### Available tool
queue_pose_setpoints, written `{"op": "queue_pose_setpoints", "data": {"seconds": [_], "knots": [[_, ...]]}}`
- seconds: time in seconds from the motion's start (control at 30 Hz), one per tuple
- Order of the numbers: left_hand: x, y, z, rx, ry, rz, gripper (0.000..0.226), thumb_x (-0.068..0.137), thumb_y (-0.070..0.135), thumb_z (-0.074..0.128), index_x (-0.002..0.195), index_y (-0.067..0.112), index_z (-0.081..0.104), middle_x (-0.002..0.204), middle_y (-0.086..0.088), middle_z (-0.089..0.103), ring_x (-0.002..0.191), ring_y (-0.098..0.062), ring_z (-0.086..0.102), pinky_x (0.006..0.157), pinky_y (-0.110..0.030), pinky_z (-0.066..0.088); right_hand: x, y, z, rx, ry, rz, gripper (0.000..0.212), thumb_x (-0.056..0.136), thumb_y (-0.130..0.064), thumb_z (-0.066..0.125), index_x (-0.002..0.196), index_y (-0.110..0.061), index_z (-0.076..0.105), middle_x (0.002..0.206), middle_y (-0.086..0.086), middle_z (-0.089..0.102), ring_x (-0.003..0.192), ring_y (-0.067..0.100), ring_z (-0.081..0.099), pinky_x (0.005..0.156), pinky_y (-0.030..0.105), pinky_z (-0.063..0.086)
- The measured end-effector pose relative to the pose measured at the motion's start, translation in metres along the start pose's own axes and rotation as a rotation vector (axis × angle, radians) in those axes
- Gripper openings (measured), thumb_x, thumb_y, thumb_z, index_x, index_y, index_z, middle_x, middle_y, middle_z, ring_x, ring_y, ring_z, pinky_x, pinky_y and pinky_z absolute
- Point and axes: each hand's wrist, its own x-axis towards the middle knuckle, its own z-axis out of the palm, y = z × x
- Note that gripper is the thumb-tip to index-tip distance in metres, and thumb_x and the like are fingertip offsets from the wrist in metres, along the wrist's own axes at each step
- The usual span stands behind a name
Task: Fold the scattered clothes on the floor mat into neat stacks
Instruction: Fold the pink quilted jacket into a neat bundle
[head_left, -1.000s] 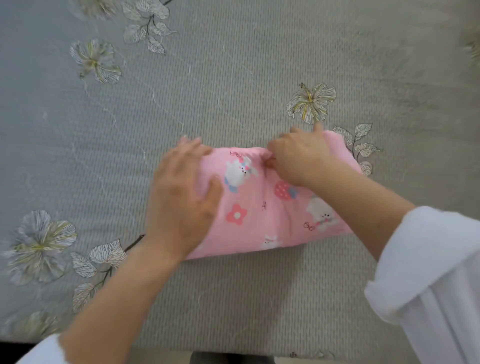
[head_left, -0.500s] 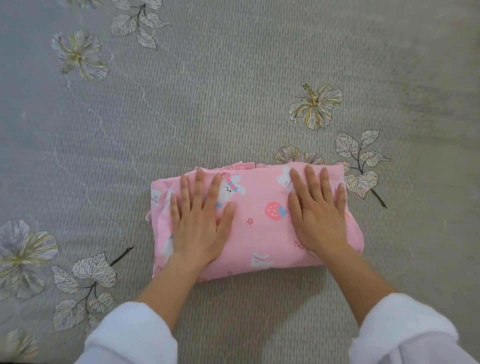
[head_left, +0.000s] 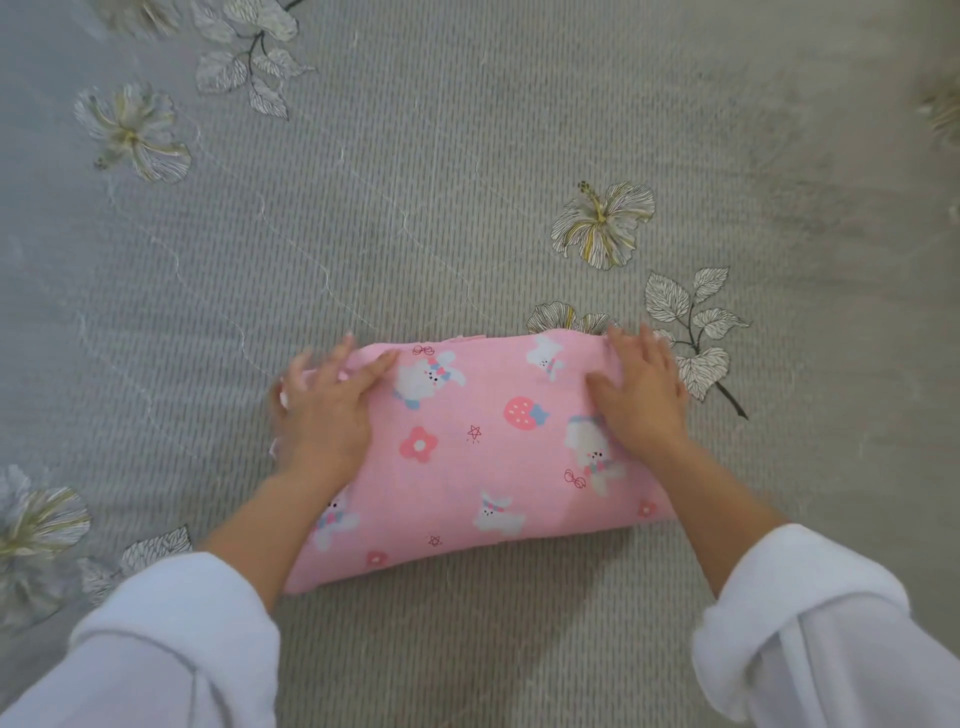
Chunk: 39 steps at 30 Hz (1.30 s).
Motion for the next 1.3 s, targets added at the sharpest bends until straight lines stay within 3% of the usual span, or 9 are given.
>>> {"op": "queue_pose_setpoints", "data": {"seconds": [0.1, 0.23, 0.3, 0.43, 0.53, 0.7, 0.97, 1.07, 1.3], "knots": [[-0.002, -0.007, 0.0, -0.248, 0.019, -0.31, 0.061, 0.091, 0.031, 0.058, 0.143, 0.046, 0.031, 0.16, -0.004, 0.009, 0.142, -0.034, 0.008, 0.114, -0.052, 0.012, 0.006, 0.004, -0.007, 0.248, -0.005, 0.306, 0.1, 0.073, -0.037, 0.077, 0.151, -0.026, 0.016, 0.153, 0.017, 0.02, 0.141, 0.033, 0.02, 0.112, 0.049, 0.023], [-0.004, -0.012, -0.008, -0.567, -0.037, -0.649, 0.1, 0.074, 0.036, 0.079, 0.15, 0.021, 0.016, 0.153, -0.016, 0.017, 0.138, -0.037, 0.022, 0.111, -0.048, 0.025, 0.003, 0.007, -0.005, 0.468, 0.002, 0.452, 0.083, 0.062, -0.029, 0.085, 0.128, -0.001, 0.042, 0.123, 0.018, 0.056, 0.11, 0.032, 0.056, 0.088, 0.039, 0.048], [-0.008, -0.018, -0.017, -0.732, -0.027, -0.725, 0.092, 0.069, 0.027, 0.084, 0.142, 0.011, 0.031, 0.143, -0.015, 0.035, 0.129, -0.032, 0.04, 0.105, -0.044, 0.038, -0.007, 0.011, -0.007, 0.567, -0.049, 0.531, 0.075, 0.058, -0.024, 0.087, 0.12, 0.001, 0.052, 0.111, 0.015, 0.062, 0.095, 0.028, 0.061, 0.076, 0.034, 0.05], [-0.035, -0.029, -0.035, -0.972, -0.149, -0.792, 0.043, 0.072, 0.019, 0.079, 0.107, 0.008, 0.057, 0.11, -0.013, 0.064, 0.096, -0.028, 0.064, 0.081, -0.042, 0.054, -0.056, 0.027, -0.017, 0.76, -0.153, 0.61, 0.055, 0.054, -0.018, 0.087, 0.103, -0.006, 0.063, 0.096, 0.012, 0.069, 0.076, 0.024, 0.064, 0.057, 0.027, 0.049], [-0.062, -0.03, -0.057, -1.02, -0.235, -0.652, 0.03, 0.075, 0.014, 0.076, 0.103, 0.008, 0.066, 0.095, -0.012, 0.071, 0.078, -0.023, 0.067, 0.061, -0.029, 0.051, -0.104, 0.036, -0.031, 0.856, -0.066, 0.514, 0.042, 0.058, -0.013, 0.084, 0.096, -0.014, 0.068, 0.086, 0.004, 0.072, 0.069, 0.018, 0.065, 0.05, 0.024, 0.047], [-0.11, -0.01, -0.106, -0.972, -0.236, -0.347, 0.015, 0.074, 0.013, 0.078, 0.085, 0.017, 0.068, 0.077, 0.003, 0.068, 0.072, -0.012, 0.061, 0.051, -0.014, 0.047, -0.192, 0.046, -0.064, 0.96, 0.114, 0.413, 0.038, 0.061, -0.004, 0.082, 0.091, -0.02, 0.067, 0.088, -0.006, 0.069, 0.072, 0.008, 0.063, 0.054, 0.025, 0.047], [-0.167, 0.045, -0.161, -0.846, -0.266, 0.015, 0.022, 0.067, 0.023, 0.083, 0.083, 0.023, 0.068, 0.074, 0.002, 0.068, 0.067, -0.009, 0.06, 0.059, -0.024, 0.046, -0.315, 0.088, -0.109, 1.08, 0.35, 0.392, 0.037, 0.064, -0.001, 0.082, 0.095, -0.015, 0.069, 0.08, -0.012, 0.065, 0.063, 0.001, 0.056, 0.048, 0.013, 0.046], [-0.184, 0.086, -0.163, -0.797, -0.292, 0.148, 0.027, 0.059, 0.031, 0.076, 0.08, 0.016, 0.068, 0.069, -0.001, 0.064, 0.064, -0.011, 0.055, 0.06, -0.028, 0.043, -0.353, 0.119, -0.12, 1.103, 0.447, 0.43, 0.036, 0.065, -0.005, 0.083, 0.097, -0.012, 0.068, 0.081, -0.008, 0.064, 0.065, 0.007, 0.056, 0.05, 0.019, 0.047], [-0.239, 0.224, -0.129, -0.724, -0.316, 0.453, 0.016, 0.071, 0.016, 0.079, 0.075, 0.026, 0.067, 0.065, 0.007, 0.065, 0.062, -0.008, 0.056, 0.054, -0.02, 0.044, -0.436, 0.226, -0.145, 1.212, 0.717, 0.556, 0.042, 0.065, -0.004, 0.084, 0.101, -0.013, 0.064, 0.079, -0.009, 0.062, 0.06, 0.006, 0.054, 0.045, 0.02, 0.046]]}}
